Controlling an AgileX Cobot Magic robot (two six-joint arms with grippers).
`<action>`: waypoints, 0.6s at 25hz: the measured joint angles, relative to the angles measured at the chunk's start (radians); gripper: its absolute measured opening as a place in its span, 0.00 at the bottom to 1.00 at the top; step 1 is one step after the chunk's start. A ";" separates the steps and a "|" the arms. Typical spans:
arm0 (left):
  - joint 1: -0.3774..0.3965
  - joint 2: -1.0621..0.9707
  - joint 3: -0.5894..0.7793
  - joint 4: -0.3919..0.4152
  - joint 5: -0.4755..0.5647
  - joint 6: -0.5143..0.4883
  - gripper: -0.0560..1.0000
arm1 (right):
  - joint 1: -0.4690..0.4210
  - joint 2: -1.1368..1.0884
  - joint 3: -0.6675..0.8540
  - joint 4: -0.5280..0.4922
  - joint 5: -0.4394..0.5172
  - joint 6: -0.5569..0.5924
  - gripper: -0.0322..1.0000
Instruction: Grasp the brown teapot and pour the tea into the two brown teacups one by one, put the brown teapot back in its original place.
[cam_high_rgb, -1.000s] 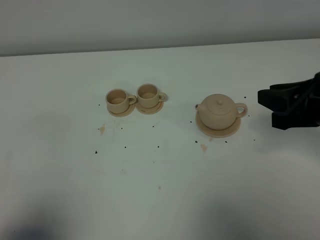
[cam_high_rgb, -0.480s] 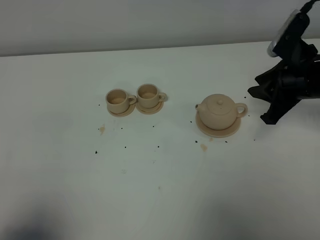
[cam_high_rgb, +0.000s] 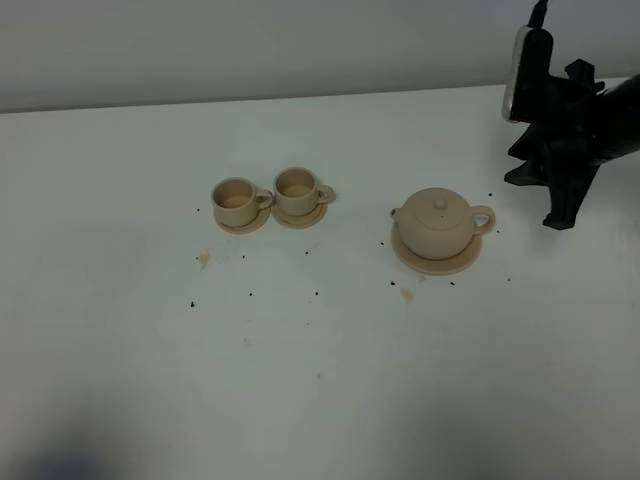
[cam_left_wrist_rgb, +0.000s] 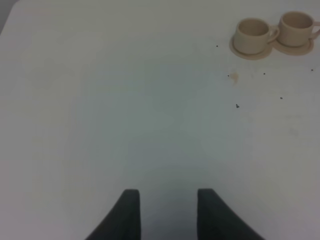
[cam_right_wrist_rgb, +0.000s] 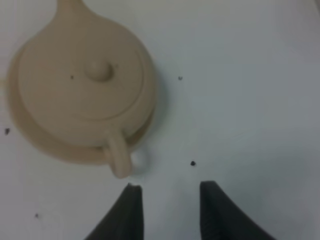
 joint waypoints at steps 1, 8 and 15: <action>0.000 0.000 0.000 0.000 0.000 0.000 0.36 | 0.000 0.024 -0.053 -0.061 0.077 0.045 0.32; 0.000 0.000 0.000 0.000 0.000 0.000 0.36 | 0.003 0.191 -0.346 -0.200 0.431 0.098 0.32; 0.000 0.000 0.000 0.000 0.000 0.000 0.36 | 0.047 0.247 -0.372 -0.171 0.388 0.004 0.32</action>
